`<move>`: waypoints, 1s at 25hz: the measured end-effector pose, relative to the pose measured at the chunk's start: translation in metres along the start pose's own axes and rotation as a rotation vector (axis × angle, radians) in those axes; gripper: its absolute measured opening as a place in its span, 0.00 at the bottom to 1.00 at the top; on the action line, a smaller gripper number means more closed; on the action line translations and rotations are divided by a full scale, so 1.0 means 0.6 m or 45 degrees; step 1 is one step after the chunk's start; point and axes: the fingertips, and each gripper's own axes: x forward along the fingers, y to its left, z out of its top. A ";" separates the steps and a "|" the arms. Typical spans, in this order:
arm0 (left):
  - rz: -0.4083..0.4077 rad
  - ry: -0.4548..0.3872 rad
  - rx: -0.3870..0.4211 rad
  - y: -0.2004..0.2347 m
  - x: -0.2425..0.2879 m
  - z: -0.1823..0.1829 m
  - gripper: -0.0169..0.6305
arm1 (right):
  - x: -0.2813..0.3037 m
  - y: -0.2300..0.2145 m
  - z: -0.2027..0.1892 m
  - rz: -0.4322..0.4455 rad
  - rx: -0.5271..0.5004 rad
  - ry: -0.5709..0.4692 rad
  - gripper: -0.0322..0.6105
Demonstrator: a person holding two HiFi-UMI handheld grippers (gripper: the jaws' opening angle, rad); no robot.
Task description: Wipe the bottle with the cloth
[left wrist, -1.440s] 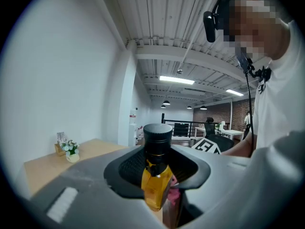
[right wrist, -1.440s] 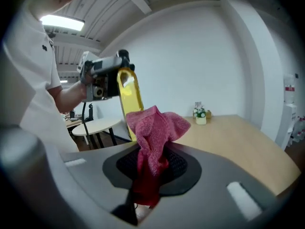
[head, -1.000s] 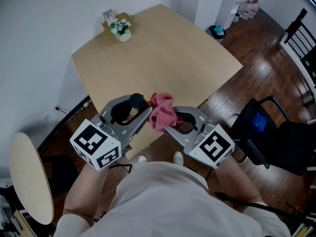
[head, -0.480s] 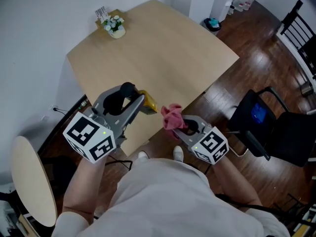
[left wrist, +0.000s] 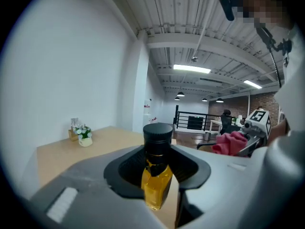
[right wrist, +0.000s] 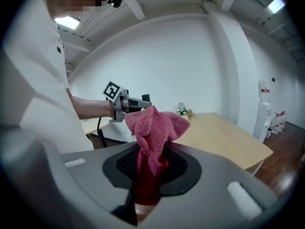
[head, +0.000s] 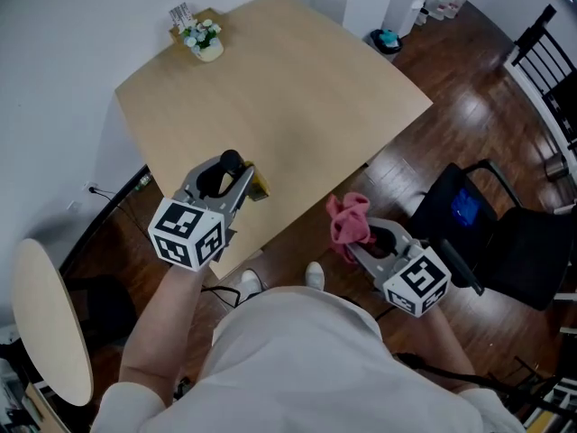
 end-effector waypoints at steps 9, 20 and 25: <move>0.164 0.072 0.019 0.046 0.105 -0.155 0.26 | -0.057 -0.038 -0.021 0.017 0.034 0.052 0.19; 0.284 0.073 0.027 0.090 0.131 -0.233 0.27 | -0.074 -0.066 -0.038 0.022 0.016 0.137 0.19; 0.286 0.083 0.044 0.078 0.130 -0.234 0.28 | -0.075 -0.069 -0.040 0.069 0.006 0.119 0.19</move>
